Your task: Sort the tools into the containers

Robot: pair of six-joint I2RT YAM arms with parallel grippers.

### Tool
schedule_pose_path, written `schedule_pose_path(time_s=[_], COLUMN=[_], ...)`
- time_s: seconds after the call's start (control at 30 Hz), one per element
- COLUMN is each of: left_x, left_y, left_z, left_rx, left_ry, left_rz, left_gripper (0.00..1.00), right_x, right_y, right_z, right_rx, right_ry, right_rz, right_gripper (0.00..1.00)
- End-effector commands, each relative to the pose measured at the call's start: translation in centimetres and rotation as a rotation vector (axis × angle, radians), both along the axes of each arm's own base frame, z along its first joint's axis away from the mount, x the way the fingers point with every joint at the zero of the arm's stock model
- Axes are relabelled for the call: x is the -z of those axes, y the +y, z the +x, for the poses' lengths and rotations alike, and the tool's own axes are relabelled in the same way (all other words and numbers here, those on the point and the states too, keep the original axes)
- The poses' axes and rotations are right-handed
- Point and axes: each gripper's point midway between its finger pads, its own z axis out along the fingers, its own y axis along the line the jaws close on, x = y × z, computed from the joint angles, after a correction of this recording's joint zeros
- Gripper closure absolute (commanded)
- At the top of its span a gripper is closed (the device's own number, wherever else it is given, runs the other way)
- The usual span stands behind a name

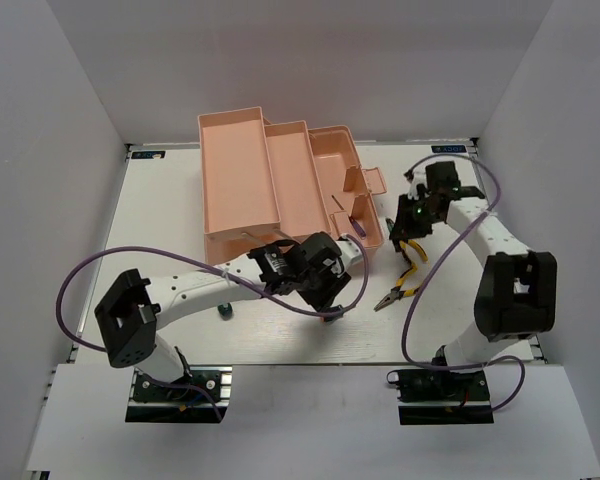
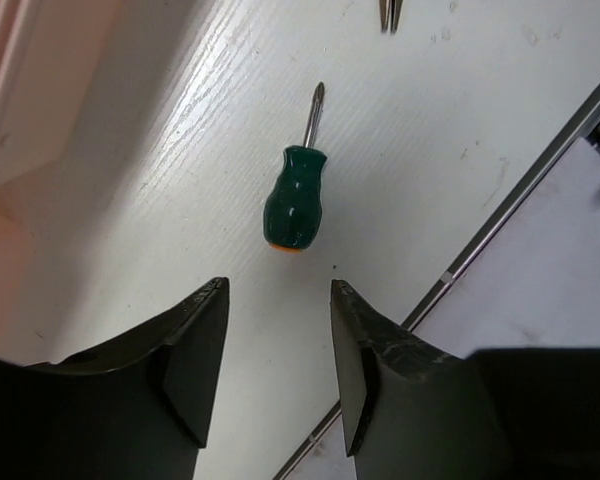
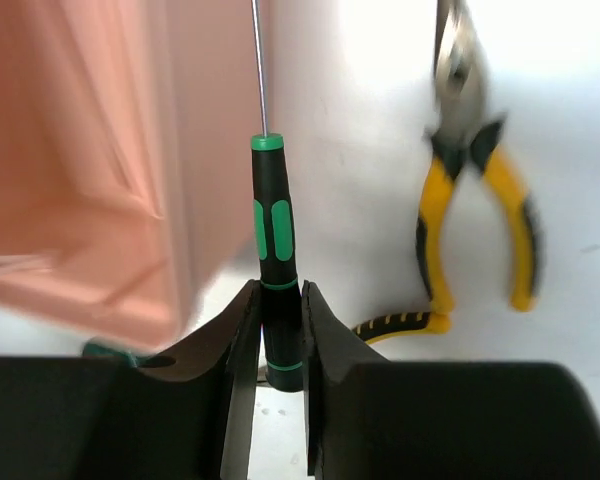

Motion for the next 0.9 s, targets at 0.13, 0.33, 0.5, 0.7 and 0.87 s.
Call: schedule_pose_path(time_s=[0.13,0.33,0.5,0.7,0.87], left_x=[1.8,4.1,6.4,7.4,8.8], left_y=[-0.3,-0.4,-0.9,-1.8,-2.1], left_z=[-1.2,-1.2,-0.5,0.1,0.9], left_rx=[0.089,0.111,0.115,0.130,0.109], left_ry=[0.021,0.028,0.025,0.015,-0.008], left_rz=[0.034,0.054,0.106,0.111,0.162], left_gripper=[0.43,0.41,0.38,0.36,0.36], right_x=[-9.1,-12.5,-11.8,-10.6,-10.3], right_y=[-1.9,2.8,6.8,9.1,9.3], right_z=[2.4,2.4,3.9,5.6,5.6], right_rx=[-0.068,-0.261,-0.304,-0.302,-0.302], right_ry=[-0.291,-0.402,-0.328,-0.222,-0.211], right_rz=[-0.043,0.162,0.265,0.302,0.300], right_gripper=[1.00,1.00,1.00,0.43,0.39])
